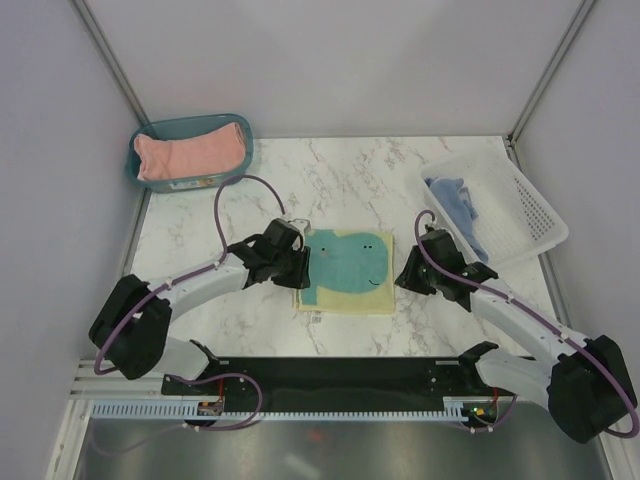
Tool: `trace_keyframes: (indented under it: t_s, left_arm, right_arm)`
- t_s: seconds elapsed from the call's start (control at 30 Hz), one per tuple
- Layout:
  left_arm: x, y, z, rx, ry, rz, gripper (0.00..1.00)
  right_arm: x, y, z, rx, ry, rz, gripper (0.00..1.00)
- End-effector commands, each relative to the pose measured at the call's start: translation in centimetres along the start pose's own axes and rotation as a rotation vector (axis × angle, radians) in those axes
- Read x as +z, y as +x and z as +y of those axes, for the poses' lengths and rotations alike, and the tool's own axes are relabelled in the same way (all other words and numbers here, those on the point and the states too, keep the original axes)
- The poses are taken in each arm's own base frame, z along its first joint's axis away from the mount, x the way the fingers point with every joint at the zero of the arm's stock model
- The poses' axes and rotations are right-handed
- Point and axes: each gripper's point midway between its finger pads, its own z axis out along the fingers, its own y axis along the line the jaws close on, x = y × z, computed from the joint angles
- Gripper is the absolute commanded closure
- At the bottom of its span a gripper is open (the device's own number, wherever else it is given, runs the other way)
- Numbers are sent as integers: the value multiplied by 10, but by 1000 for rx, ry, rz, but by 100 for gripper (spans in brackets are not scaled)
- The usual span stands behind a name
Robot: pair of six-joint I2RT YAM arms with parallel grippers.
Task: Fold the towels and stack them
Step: Fold the towel
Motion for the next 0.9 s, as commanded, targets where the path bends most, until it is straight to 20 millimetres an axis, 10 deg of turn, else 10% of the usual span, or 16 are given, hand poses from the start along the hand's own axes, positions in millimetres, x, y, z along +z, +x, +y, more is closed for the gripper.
trace_keyframes:
  t_s: [0.0,0.33,0.87]
  left_arm:
    - [7,-4,-9,-57,40,-15,58]
    - [13,14,2,-98,-4,16,62]
    - [21,30,1,-159,0,53,62]
  right_arm:
    - [-4,-6,6,9,-33,-36,69]
    - [-12,24,10,22,-173,0,100]
    - [-7,45,17,29,-209,23,100]
